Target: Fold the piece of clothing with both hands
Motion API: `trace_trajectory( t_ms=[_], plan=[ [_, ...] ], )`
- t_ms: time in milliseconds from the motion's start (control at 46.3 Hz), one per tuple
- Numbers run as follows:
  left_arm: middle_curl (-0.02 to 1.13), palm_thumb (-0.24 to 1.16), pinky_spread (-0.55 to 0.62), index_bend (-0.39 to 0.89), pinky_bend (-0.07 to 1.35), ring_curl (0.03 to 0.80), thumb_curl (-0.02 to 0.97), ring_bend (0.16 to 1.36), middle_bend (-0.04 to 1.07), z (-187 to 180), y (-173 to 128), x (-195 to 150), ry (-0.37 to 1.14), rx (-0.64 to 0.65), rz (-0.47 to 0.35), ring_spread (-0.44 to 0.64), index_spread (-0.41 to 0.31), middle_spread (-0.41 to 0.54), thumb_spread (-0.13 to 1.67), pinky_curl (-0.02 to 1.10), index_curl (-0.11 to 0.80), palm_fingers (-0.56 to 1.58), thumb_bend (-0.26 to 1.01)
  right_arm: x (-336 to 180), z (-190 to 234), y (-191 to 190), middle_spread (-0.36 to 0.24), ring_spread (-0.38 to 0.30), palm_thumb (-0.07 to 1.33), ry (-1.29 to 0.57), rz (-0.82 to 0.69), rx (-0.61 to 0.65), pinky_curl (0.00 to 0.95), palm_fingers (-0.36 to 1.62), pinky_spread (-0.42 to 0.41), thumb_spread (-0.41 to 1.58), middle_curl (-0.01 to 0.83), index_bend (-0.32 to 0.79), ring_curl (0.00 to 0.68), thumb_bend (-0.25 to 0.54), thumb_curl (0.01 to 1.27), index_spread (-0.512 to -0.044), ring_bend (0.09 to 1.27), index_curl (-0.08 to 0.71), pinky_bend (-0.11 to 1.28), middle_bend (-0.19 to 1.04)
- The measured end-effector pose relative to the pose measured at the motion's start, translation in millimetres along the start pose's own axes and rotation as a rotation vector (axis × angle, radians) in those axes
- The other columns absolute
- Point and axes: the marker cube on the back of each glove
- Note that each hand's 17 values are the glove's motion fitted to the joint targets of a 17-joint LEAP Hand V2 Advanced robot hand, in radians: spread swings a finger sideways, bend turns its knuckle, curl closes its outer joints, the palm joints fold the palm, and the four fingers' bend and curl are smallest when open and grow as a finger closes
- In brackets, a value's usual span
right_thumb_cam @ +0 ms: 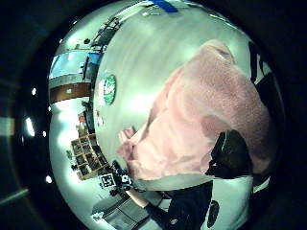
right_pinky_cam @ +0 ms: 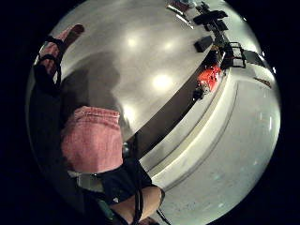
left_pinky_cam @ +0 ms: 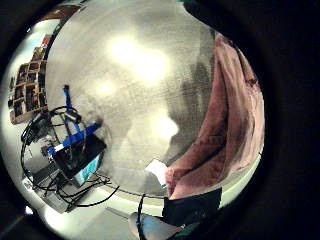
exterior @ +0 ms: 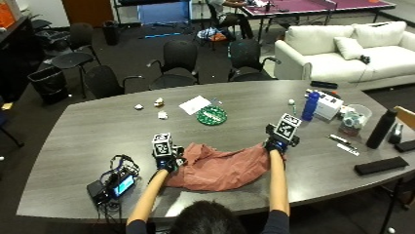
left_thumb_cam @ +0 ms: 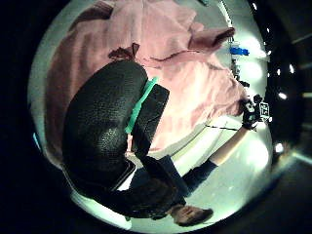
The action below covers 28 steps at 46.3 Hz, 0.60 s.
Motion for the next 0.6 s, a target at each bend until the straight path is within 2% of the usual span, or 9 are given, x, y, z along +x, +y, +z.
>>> trace_trajectory(
  t_ms=[43, 108, 194, 281, 345, 432, 540, 604],
  plan=[
    [0.28, 0.09, 0.42, 0.11, 0.49, 0.326, 0.263, 0.61, 0.18, -6, 5, -2, 0.008, 0.001, 0.001, 0.47, 0.02, 0.273, 1.2, 0.37, 0.187, -0.04, -0.01, -20, -14, 8, -0.191, -0.241, 0.99, -0.008, -0.021, 0.088, 0.406, 1.27, -0.328, 0.55, 0.527, 0.15, 0.472, -0.033, 0.66, -0.217, 0.63, 0.366, 0.64, 0.32],
    [0.28, 0.09, 0.42, 0.11, 0.49, 0.326, 0.263, 0.62, 0.18, -16, 8, -7, 0.01, 0.037, 0.002, 0.46, 0.02, 0.272, 1.2, 0.37, 0.186, -0.04, -0.02, -49, -25, 34, -0.198, -0.244, 1.0, 0.005, -0.067, 0.045, 0.409, 1.28, -0.328, 0.49, 0.534, 0.17, 0.474, -0.032, 0.68, -0.219, 0.62, 0.378, 0.63, 0.34],
    [0.28, 0.09, 0.42, 0.12, 0.5, 0.323, 0.263, 0.62, 0.18, -28, 15, -12, 0.033, 0.066, 0.044, 0.46, 0.02, 0.272, 1.2, 0.37, 0.187, -0.03, -0.02, -96, -44, 60, -0.203, -0.246, 1.0, 0.028, -0.116, 0.262, 0.412, 1.28, -0.325, 0.44, 0.54, 0.18, 0.478, -0.032, 0.69, -0.221, 0.62, 0.392, 0.63, 0.34],
    [0.28, 0.09, 0.41, 0.11, 0.51, 0.321, 0.263, 0.63, 0.19, -44, 18, -21, 0.052, 0.157, 0.027, 0.46, 0.02, 0.271, 1.2, 0.37, 0.187, -0.03, -0.02, -156, -45, 102, -0.206, -0.246, 1.0, 0.068, -0.204, 0.302, 0.417, 1.29, -0.328, 0.41, 0.545, 0.17, 0.482, -0.032, 0.7, -0.222, 0.63, 0.403, 0.63, 0.35],
    [0.29, 0.1, 0.41, 0.13, 0.5, 0.319, 0.262, 0.63, 0.18, -50, 9, -35, 0.05, 0.219, -0.034, 0.45, 0.025, 0.271, 1.21, 0.37, 0.191, -0.02, -0.01, -208, -31, 126, -0.211, -0.245, 1.0, 0.107, -0.283, 0.3, 0.417, 1.3, -0.335, 0.39, 0.549, 0.17, 0.485, -0.033, 0.71, -0.222, 0.63, 0.41, 0.62, 0.36],
    [0.29, 0.11, 0.4, 0.13, 0.5, 0.317, 0.263, 0.64, 0.19, -47, -27, -55, 0.006, 0.322, -0.093, 0.45, 0.028, 0.267, 1.22, 0.36, 0.196, -0.01, -0.01, -262, -4, 151, -0.213, -0.244, 1.0, 0.161, -0.345, 0.304, 0.419, 1.3, -0.338, 0.37, 0.551, 0.17, 0.487, -0.034, 0.71, -0.223, 0.64, 0.418, 0.62, 0.37],
    [0.3, 0.14, 0.39, 0.11, 0.51, 0.32, 0.264, 0.67, 0.2, -60, -9, -75, -0.043, 0.39, -0.202, 0.43, 0.03, 0.257, 1.24, 0.36, 0.189, 0.03, 0.0, -332, 67, 158, -0.218, -0.243, 1.0, 0.254, -0.44, 0.208, 0.421, 1.29, -0.338, 0.35, 0.554, 0.16, 0.491, -0.034, 0.72, -0.216, 0.65, 0.423, 0.62, 0.37],
    [0.31, 0.17, 0.38, 0.11, 0.52, 0.319, 0.267, 0.68, 0.21, -65, 0, -86, -0.024, 0.399, -0.227, 0.42, 0.035, 0.253, 1.27, 0.36, 0.186, 0.04, 0.01, -353, 103, 191, -0.219, -0.245, 1.0, 0.307, -0.476, 0.134, 0.422, 1.29, -0.344, 0.35, 0.555, 0.15, 0.493, -0.035, 0.72, -0.209, 0.66, 0.419, 0.62, 0.37]
  ],
)
